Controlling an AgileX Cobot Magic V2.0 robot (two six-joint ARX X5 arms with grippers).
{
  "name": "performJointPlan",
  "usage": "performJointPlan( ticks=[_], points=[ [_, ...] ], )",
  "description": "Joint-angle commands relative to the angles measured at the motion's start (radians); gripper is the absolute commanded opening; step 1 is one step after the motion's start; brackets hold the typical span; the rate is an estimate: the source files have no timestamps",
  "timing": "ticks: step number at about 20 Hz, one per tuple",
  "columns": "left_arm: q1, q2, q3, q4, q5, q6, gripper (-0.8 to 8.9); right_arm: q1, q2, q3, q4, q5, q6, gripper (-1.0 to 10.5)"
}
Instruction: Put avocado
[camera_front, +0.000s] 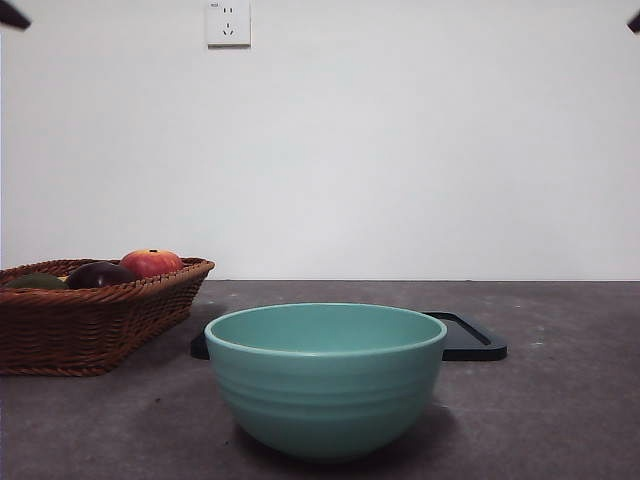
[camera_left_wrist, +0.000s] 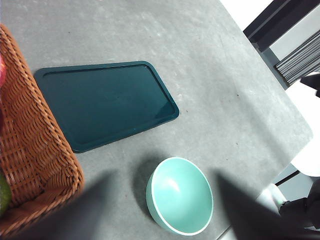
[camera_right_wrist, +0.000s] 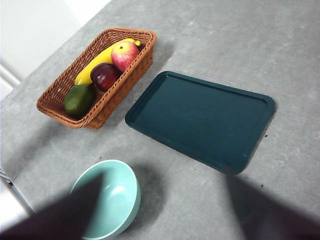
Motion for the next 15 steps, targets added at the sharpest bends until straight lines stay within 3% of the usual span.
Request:
performJointPlan(
  ticks=[1,8,15],
  points=[
    [-0.002,0.005,0.021,0.011,0.011,0.021,5.44,0.001,0.007,0.016,0.005,-0.001,-0.008,5.5],
    [-0.002,0.006,0.021,0.01,0.007,0.021,5.29,0.001,0.006,0.016,0.005,-0.004,-0.004,5.5],
    [-0.002,0.132,0.061,-0.097,-0.322,0.039,5.29,0.002,0.006,0.016,0.005,-0.004,0.016,5.5]
  ],
)
